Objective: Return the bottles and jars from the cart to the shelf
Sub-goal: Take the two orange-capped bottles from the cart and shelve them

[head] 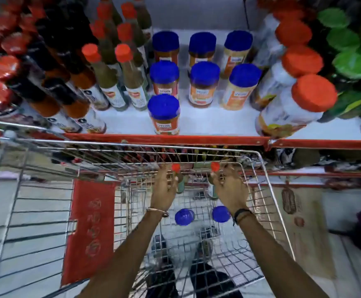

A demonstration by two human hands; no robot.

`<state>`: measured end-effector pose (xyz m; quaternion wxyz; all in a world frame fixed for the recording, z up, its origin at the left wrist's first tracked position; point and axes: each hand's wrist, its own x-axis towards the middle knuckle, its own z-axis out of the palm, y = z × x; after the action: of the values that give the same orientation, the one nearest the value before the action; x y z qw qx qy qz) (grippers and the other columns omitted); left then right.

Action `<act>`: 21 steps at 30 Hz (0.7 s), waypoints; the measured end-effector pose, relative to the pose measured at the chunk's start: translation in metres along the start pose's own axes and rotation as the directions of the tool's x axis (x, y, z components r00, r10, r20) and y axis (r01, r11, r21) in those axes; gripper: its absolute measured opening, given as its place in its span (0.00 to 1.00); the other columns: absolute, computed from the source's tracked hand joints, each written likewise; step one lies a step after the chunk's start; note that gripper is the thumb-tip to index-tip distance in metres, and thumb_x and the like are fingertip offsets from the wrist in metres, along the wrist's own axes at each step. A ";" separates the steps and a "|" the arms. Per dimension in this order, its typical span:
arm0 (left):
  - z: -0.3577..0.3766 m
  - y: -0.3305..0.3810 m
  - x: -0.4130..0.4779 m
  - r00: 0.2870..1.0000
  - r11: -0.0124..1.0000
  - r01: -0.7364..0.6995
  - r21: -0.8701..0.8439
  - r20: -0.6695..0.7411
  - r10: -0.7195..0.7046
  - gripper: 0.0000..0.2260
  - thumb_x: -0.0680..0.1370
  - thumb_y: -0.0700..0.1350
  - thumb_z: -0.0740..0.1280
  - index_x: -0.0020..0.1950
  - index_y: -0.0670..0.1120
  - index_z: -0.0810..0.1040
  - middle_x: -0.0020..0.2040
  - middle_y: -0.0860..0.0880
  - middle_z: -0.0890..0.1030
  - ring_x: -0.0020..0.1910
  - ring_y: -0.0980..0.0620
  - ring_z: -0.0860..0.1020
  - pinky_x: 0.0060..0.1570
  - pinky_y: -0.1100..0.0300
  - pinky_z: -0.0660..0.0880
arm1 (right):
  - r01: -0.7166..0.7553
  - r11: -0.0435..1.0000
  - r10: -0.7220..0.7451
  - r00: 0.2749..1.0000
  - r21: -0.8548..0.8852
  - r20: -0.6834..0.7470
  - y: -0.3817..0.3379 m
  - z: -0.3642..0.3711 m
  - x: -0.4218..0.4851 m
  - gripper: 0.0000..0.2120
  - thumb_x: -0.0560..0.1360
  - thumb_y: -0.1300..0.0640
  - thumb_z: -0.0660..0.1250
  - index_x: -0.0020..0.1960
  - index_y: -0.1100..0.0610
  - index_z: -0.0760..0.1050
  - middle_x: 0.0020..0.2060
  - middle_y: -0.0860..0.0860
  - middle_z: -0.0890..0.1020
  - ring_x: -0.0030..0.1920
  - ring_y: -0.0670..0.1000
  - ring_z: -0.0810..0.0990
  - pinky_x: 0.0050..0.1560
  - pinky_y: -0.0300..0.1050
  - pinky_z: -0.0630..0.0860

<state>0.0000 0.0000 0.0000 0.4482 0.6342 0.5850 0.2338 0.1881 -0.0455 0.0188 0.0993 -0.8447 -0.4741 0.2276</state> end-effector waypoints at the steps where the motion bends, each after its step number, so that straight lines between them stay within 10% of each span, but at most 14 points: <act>1: 0.007 -0.012 0.009 0.999 0.999 0.027 -0.033 -0.035 -0.028 0.22 0.75 0.51 0.58 0.66 0.42 0.68 0.66 0.37 0.72 0.66 0.41 0.69 0.68 0.46 0.66 | -0.022 0.999 0.022 1.000 0.024 0.003 0.003 0.007 0.009 0.25 0.77 0.40 0.56 0.56 0.61 0.75 0.46 0.60 0.81 0.46 0.61 0.81 0.40 0.47 0.76; 8: 0.040 -0.044 0.053 0.927 0.914 0.367 -0.171 -0.013 -0.374 0.14 0.75 0.39 0.65 0.60 0.37 0.72 0.57 0.36 0.78 0.58 0.38 0.76 0.57 0.49 0.73 | -0.102 0.961 0.083 0.993 0.259 0.083 0.027 0.055 0.053 0.16 0.75 0.48 0.65 0.59 0.54 0.73 0.52 0.58 0.81 0.49 0.60 0.80 0.46 0.50 0.77; 14: 0.061 -0.060 0.063 0.944 0.922 0.293 -0.252 -0.076 -0.321 0.08 0.73 0.34 0.67 0.51 0.40 0.74 0.40 0.51 0.76 0.42 0.50 0.74 0.40 0.61 0.68 | -0.170 0.880 0.134 0.985 0.443 0.110 0.037 0.080 0.070 0.12 0.74 0.62 0.68 0.56 0.62 0.75 0.47 0.58 0.83 0.44 0.49 0.79 0.42 0.32 0.71; 17: 0.057 -0.067 0.060 0.967 0.954 0.217 -0.205 -0.087 -0.239 0.11 0.71 0.46 0.69 0.48 0.43 0.74 0.37 0.52 0.76 0.37 0.56 0.73 0.38 0.58 0.69 | -0.153 0.823 0.148 0.987 0.547 0.054 0.038 0.083 0.067 0.13 0.72 0.67 0.69 0.56 0.64 0.75 0.45 0.59 0.82 0.40 0.43 0.79 0.39 0.23 0.71; 21: 0.044 -0.069 0.052 0.978 0.970 0.187 -0.156 -0.060 -0.199 0.13 0.69 0.43 0.73 0.50 0.40 0.76 0.41 0.49 0.78 0.39 0.53 0.76 0.39 0.68 0.72 | -0.104 0.828 0.116 0.993 0.552 0.013 0.039 0.083 0.053 0.14 0.69 0.58 0.74 0.52 0.59 0.78 0.43 0.57 0.85 0.46 0.57 0.82 0.49 0.53 0.80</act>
<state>0.0100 0.0306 -0.0912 0.4926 0.5297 0.6413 0.2559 0.2015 -0.0255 -0.0844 0.3300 -0.8085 -0.3380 0.3510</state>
